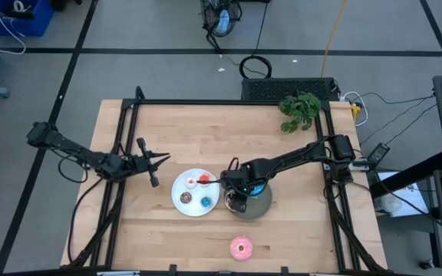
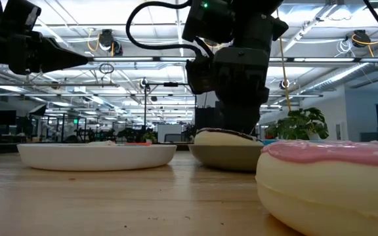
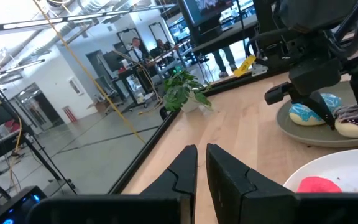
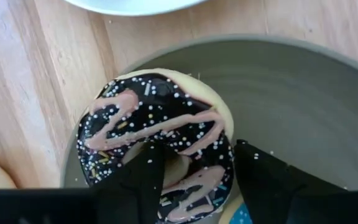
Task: Pick & Place donuts
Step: Put the large black donut on the gray plate, then put the large pink donut on the gray plate
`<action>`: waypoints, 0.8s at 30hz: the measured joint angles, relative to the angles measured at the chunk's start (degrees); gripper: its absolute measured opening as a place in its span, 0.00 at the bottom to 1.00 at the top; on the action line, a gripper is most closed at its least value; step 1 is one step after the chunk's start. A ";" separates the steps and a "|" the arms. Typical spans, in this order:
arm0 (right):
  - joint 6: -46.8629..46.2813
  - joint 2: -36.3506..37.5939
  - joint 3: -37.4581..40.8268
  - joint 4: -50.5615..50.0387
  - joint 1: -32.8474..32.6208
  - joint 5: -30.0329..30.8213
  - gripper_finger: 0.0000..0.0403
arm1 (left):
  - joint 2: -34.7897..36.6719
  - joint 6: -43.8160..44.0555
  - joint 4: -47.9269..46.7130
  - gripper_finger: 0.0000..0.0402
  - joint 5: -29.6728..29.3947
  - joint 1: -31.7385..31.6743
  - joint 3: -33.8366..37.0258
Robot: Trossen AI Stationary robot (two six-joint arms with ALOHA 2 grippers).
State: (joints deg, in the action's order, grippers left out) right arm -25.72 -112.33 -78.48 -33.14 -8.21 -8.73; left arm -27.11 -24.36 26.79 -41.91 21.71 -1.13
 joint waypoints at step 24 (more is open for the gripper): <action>0.94 15.49 -3.15 -12.55 -6.35 17.76 0.35 | 0.00 -1.26 -0.02 0.10 -0.02 0.00 0.00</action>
State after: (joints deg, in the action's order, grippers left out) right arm -24.79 -96.84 -81.62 -45.69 -14.55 9.03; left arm -27.11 -25.62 26.76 -41.93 21.71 -1.13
